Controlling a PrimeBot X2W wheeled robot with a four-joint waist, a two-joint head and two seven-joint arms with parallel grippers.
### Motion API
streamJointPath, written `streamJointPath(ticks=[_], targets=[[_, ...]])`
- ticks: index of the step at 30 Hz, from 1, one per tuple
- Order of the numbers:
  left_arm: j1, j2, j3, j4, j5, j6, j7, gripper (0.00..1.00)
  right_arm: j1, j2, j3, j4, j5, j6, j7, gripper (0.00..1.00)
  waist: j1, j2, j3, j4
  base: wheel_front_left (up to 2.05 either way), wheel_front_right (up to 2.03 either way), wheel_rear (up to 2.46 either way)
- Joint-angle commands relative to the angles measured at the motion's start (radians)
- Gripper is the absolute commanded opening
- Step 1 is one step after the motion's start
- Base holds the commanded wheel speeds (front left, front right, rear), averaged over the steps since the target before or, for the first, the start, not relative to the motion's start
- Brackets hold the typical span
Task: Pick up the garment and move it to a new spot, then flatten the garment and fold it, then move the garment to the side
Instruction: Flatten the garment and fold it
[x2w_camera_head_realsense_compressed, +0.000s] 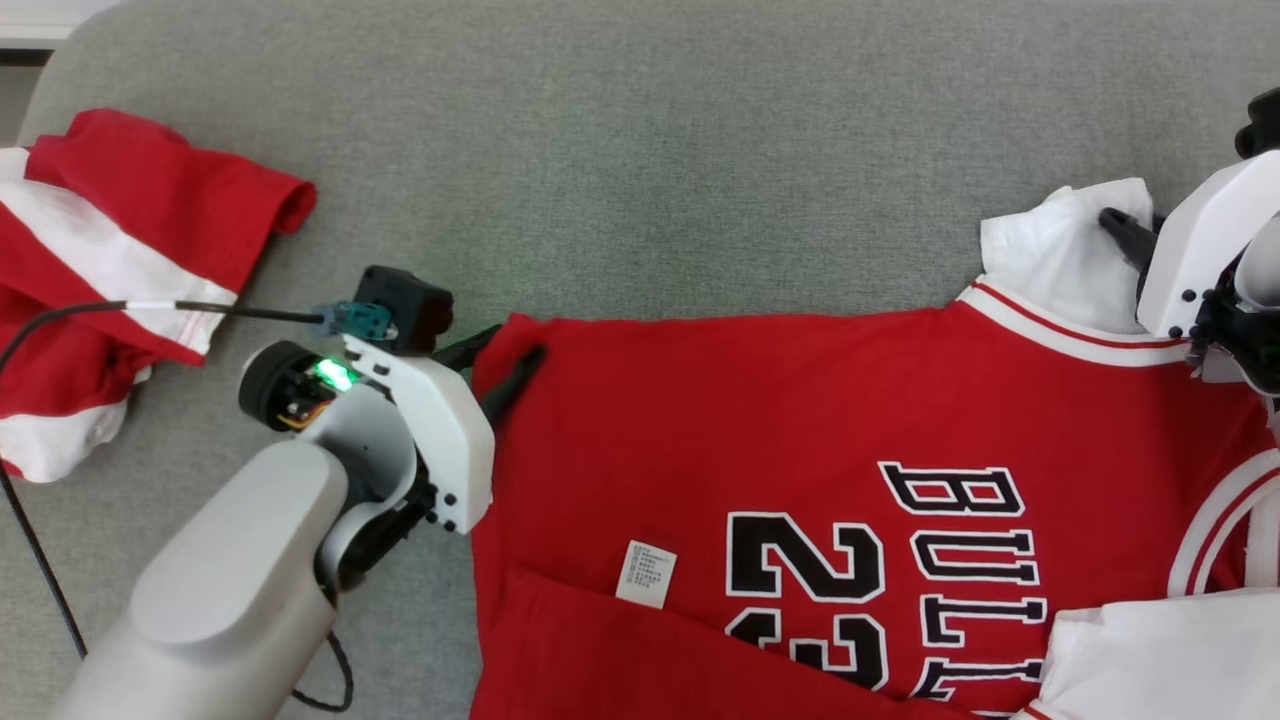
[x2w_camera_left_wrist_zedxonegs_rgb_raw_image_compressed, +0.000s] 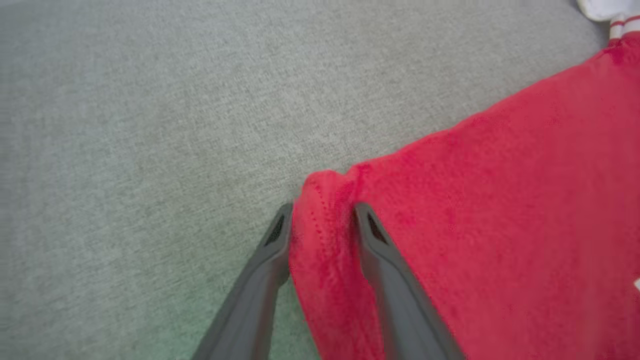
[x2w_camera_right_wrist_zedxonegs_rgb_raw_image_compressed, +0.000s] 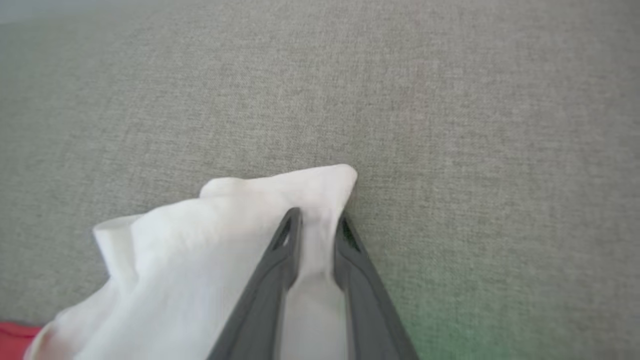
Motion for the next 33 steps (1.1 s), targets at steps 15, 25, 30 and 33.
streamJointPath(ticks=[15, 25, 30, 33], targets=[[0.020, 0.044, 0.046, 0.083, -0.046, 0.024, -0.023, 0.00, 0.035, -0.012, 0.067, 0.030, 0.047, -0.002, -0.269, 0.00, -0.0001, 0.0000, -0.089, -0.040, 0.00, 0.00, 0.00], [0.064, 0.064, 0.035, 0.109, -0.107, -0.005, 0.036, 0.00, 0.123, -0.032, 0.151, -0.039, 0.148, -0.002, -0.306, 0.00, -0.0001, 0.0000, -0.204, -0.087, 0.00, 0.00, 0.00], [0.082, 0.073, 0.013, 0.107, -0.192, -0.032, 0.153, 0.00, 0.198, -0.077, 0.205, -0.116, 0.215, -0.002, -0.257, 0.00, -0.0001, 0.0000, -0.263, -0.104, 0.00, 0.00, 0.00], [0.081, 0.081, -0.001, 0.104, -0.250, -0.041, 0.230, 0.00, 0.242, -0.107, 0.235, -0.165, 0.252, -0.002, -0.211, 0.00, -0.0001, 0.0000, -0.294, -0.114, 0.00, 0.00, 0.00]])
